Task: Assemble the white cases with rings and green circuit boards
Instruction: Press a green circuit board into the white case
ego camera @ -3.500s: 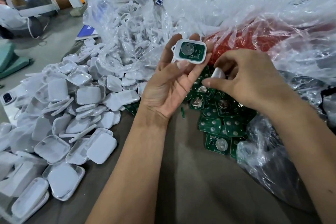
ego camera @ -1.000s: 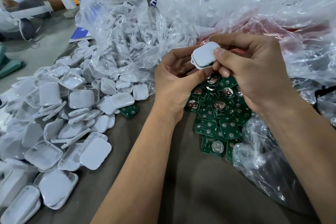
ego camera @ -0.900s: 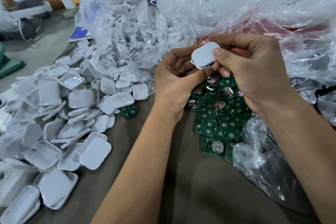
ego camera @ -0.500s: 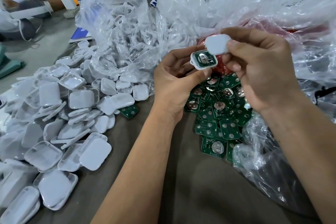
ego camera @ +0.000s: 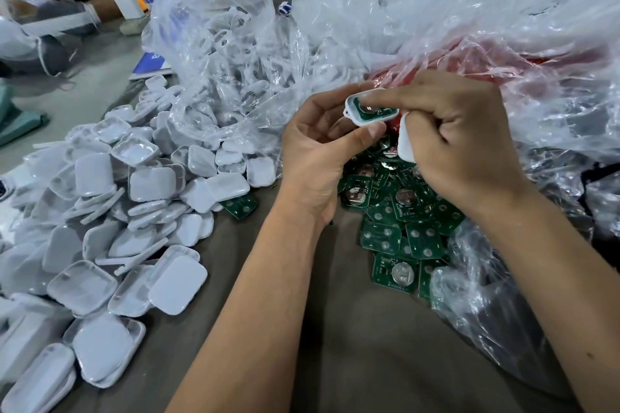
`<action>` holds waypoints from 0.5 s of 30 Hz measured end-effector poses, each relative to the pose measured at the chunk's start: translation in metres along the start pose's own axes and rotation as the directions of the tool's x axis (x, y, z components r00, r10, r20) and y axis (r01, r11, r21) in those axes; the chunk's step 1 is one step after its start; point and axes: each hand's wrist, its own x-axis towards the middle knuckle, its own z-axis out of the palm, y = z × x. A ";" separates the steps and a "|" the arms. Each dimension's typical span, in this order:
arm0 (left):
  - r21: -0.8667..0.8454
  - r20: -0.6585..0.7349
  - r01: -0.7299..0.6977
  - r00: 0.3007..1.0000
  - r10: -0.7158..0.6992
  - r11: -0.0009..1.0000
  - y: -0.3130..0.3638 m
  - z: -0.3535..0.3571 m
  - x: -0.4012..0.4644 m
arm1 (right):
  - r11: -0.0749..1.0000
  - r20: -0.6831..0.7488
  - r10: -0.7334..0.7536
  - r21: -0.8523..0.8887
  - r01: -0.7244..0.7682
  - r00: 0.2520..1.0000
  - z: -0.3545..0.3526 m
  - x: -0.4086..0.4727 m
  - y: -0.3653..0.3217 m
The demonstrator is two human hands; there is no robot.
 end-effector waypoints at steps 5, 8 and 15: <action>-0.009 -0.006 0.000 1.000 0.000 1.000 0.002 0.000 0.000 | 1.000 0.012 -0.027 -0.014 0.027 1.000 0.000 -0.001 0.001; -0.021 -0.016 -0.007 1.000 0.007 1.000 0.002 0.001 -0.001 | 0.999 0.027 -0.031 -0.011 0.032 0.999 -0.001 -0.001 0.000; -0.018 -0.023 -0.009 1.000 0.009 1.000 -0.001 -0.002 0.000 | 0.998 0.075 -0.048 -0.030 0.051 0.996 -0.001 0.000 0.000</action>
